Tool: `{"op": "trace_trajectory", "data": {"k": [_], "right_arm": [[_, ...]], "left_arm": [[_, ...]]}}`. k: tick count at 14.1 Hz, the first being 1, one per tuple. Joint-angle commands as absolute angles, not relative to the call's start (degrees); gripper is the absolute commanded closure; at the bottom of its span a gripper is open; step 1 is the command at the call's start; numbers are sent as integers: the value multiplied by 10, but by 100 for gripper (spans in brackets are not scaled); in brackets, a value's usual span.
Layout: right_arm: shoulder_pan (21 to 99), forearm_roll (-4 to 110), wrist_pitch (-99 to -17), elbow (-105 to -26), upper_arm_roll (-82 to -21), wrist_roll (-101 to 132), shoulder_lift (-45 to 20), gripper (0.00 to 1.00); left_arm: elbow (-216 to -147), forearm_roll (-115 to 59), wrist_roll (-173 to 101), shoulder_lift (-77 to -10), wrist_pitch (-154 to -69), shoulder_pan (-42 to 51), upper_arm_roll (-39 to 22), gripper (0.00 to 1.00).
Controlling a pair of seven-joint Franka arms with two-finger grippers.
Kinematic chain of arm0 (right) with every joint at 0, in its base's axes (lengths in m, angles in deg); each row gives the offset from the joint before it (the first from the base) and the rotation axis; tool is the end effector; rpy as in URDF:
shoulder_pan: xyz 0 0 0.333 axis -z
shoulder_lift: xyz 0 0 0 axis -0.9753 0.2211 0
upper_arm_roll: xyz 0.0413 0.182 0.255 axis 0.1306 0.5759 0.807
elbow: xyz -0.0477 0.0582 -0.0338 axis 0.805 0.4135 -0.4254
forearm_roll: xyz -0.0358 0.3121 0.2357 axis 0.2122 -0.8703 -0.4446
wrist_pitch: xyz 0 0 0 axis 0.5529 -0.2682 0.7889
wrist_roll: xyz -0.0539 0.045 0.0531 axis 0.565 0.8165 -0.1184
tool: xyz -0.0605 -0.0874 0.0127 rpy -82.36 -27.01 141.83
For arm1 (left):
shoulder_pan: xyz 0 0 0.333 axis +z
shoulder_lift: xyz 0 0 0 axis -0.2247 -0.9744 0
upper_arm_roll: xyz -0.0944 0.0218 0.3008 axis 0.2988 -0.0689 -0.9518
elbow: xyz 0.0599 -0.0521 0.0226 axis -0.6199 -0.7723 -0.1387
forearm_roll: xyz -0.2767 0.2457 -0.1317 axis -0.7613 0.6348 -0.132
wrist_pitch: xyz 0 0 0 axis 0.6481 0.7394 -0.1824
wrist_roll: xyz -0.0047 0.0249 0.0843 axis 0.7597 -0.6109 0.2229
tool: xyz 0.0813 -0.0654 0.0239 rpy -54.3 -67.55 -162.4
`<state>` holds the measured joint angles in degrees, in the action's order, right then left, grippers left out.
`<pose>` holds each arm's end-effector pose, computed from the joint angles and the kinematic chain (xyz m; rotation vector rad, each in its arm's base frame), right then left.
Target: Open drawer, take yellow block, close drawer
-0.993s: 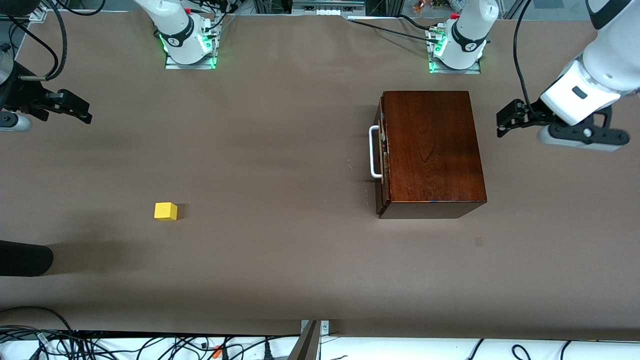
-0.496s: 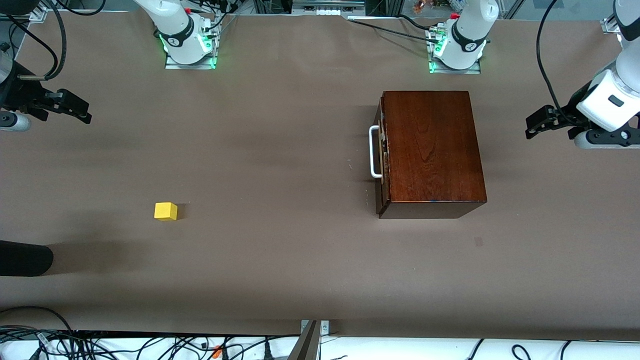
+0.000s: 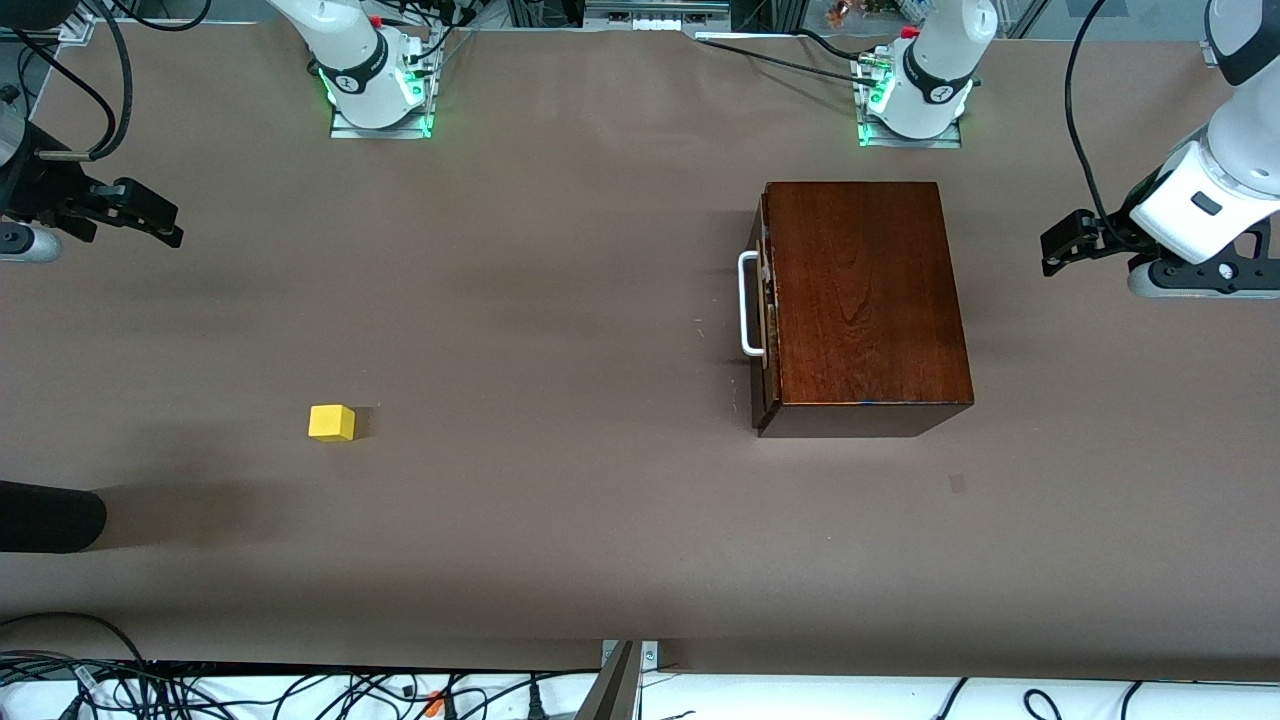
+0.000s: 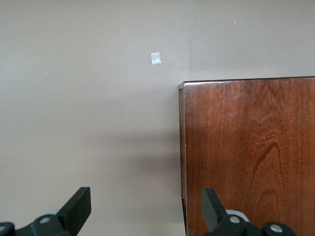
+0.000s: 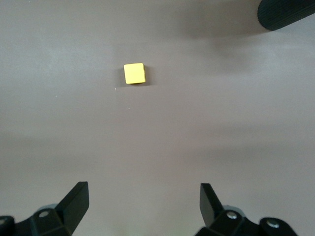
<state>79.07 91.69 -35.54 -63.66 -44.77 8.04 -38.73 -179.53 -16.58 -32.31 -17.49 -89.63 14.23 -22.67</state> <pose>0.5426 -0.0080 0.5927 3.1083 -0.0691 -0.0483 0.5548 -0.0254 0.5703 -3.1025 0.0061 0.0652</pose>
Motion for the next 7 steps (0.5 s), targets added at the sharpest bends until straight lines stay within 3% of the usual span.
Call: {"op": "trace_trajectory", "data": {"k": [1,7], "right_arm": [[792,903,-353,-635,-449,75,-395,0],[792,899,-353,-635,-448,73,-395,0]], "left_arm": [[-1802,-158,-314,-171,-899,124,-247,0],[-1796,-162,-314,-176,-894,118,-252,0]]}}
